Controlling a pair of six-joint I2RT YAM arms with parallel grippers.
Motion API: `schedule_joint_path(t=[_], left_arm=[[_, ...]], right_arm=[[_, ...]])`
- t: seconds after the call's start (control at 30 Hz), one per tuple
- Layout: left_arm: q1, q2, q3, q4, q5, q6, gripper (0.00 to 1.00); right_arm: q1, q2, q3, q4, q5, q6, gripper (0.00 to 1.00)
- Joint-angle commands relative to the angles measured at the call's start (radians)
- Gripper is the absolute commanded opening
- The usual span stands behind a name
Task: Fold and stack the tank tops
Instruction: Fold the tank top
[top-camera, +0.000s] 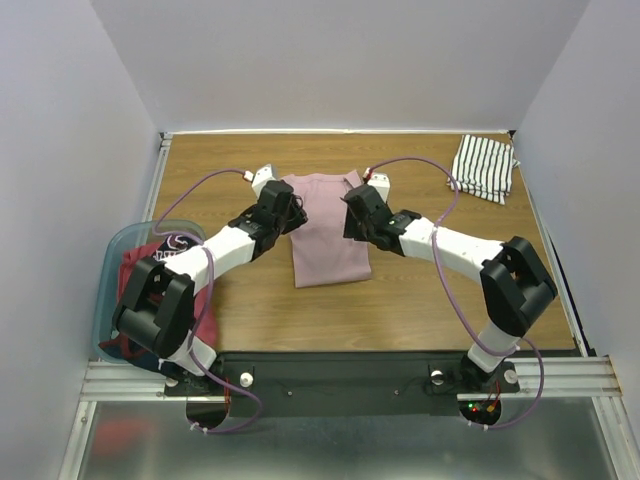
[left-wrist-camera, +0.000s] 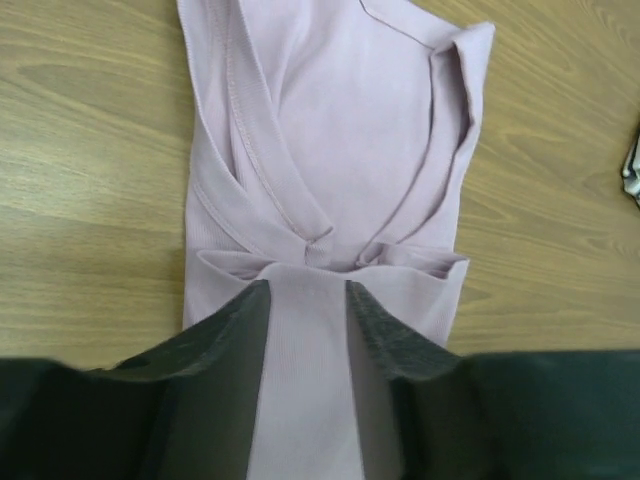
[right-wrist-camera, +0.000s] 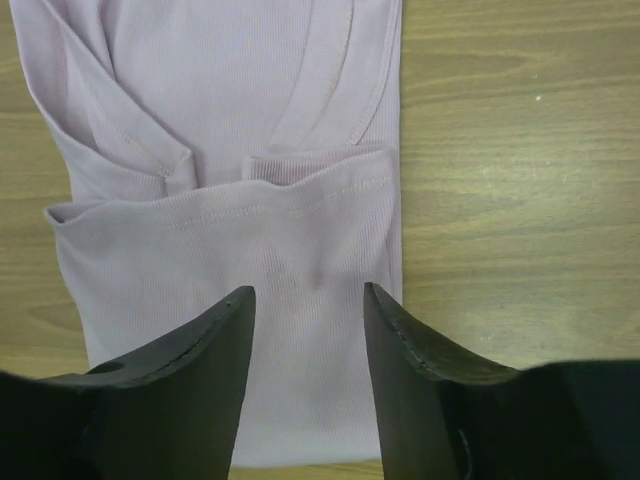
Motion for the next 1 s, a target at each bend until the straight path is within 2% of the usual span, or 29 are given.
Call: schedule_joint_path(t=[0.0, 0.17, 0.47, 0.7, 0.83, 0.97], left_arm=[[-0.032, -0.043, -0.043, 0.033, 0.044, -0.039, 0.39], [-0.043, 0.026, -0.068, 0.114, 0.096, -0.068, 0.23], [-0.041, 0.231, 0.024, 0.142, 0.078, -0.126, 0.19], [-0.046, 0.235, -0.067, 0.148, 0.053, -0.23, 0.23], [-0.075, 0.198, -0.112, 0.153, 0.044, -0.252, 0.23], [-0.129, 0.127, -0.221, 0.159, 0.036, -0.296, 0.23]], right_arm=[[0.007, 0.016, -0.003, 0.032, -0.04, 0.012, 0.51], [0.001, 0.123, 0.066, 0.031, -0.023, 0.003, 0.43], [-0.019, 0.235, 0.115, 0.032, -0.057, 0.018, 0.4], [-0.01, 0.174, -0.058, 0.055, -0.092, 0.046, 0.43], [0.039, 0.117, -0.145, 0.082, -0.103, 0.077, 0.43], [0.101, 0.059, -0.231, 0.091, -0.098, 0.117, 0.43]])
